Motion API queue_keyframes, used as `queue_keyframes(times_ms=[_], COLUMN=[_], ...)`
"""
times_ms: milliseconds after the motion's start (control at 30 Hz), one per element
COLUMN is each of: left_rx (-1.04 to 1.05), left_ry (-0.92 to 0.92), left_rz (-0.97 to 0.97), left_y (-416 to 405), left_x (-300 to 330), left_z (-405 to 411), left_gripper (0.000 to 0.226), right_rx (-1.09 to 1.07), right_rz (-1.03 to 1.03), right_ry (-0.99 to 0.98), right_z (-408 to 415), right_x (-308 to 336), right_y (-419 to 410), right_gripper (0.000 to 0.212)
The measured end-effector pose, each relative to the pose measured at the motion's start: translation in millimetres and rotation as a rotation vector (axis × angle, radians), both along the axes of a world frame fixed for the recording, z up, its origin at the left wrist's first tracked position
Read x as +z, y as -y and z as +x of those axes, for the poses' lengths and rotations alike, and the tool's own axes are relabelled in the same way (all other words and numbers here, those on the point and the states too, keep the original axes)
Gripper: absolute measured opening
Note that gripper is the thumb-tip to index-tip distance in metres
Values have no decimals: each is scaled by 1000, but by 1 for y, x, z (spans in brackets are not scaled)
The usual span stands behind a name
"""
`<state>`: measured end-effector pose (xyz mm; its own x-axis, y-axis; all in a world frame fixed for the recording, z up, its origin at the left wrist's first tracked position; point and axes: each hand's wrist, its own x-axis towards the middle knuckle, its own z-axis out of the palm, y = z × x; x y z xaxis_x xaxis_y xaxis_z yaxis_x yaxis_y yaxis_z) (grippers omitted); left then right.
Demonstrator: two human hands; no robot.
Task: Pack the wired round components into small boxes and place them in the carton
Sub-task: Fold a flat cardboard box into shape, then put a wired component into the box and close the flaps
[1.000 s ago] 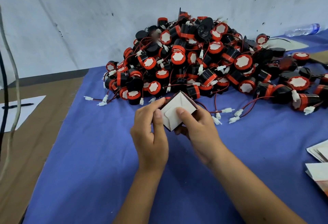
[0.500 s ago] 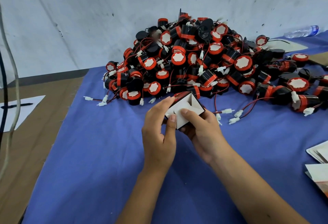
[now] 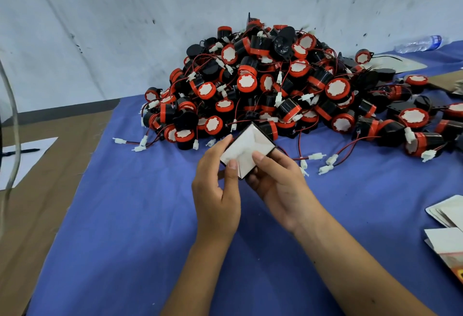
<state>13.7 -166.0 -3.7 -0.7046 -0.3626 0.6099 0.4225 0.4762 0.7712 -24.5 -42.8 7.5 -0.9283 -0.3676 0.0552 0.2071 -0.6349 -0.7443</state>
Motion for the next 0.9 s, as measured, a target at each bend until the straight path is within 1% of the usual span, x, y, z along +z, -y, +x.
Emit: queue_keyframes(times_ms=[33, 100, 167, 200, 233, 300, 333, 367, 433, 500, 600, 700, 800, 900], left_rx=[-10, -34, -15, -14, -47, -211, -291, -339, -364, -343, -343, -362, -368, -398], left_ry=[26, 80, 128, 145, 160, 202, 228, 250, 273, 262, 237, 258, 333, 417], left_rz=[58, 125, 145, 156, 189, 347, 442, 524, 585, 635, 803, 979, 1092, 1119], left_y=[1, 3, 5, 7, 9, 10, 10, 9, 9, 8, 9, 12, 16, 22], left_x=[0, -2, -3, -4, -4, -4, -4, -3, -1, 0, 2, 7, 8, 9], left_z=[0, -1, -2, -3, -3, -3, -2, -2, 0, 0, 0, 1, 2, 1], left_gripper=[40, 43, 45, 47, 52, 66, 74, 83, 92, 85, 68, 67, 66, 68], right_rx=[9, -11, -86, -167, -279, -454, -481, -474, -457, -439, -391, -252, -127, -156], right_rz=[-7, 51, 204, 347, 549, 975, 1106, 1175, 1234, 1286, 1461, 1589, 1523, 1455], right_ry=[-19, -68, -193, -319, -484, -815, -933, -995, -1005, -1024, -1159, -1221, -1234, -1222], right_z=[0, 0, 1, 1, 1, 3, 5, 7, 9, 12, 14, 14, 12, 14], right_x=[1, 2, 2, 1, 0, -3, -6, -7, -7, -5, -6, -6, -7, -8], right_y=[0, -1, -2, -3, -3, 0, 3, 6, 10, 11, 11, 14, 11, 8], right_gripper=[38, 39, 38, 35, 29, 25, 24, 23, 22, 20, 22, 31, 40, 50])
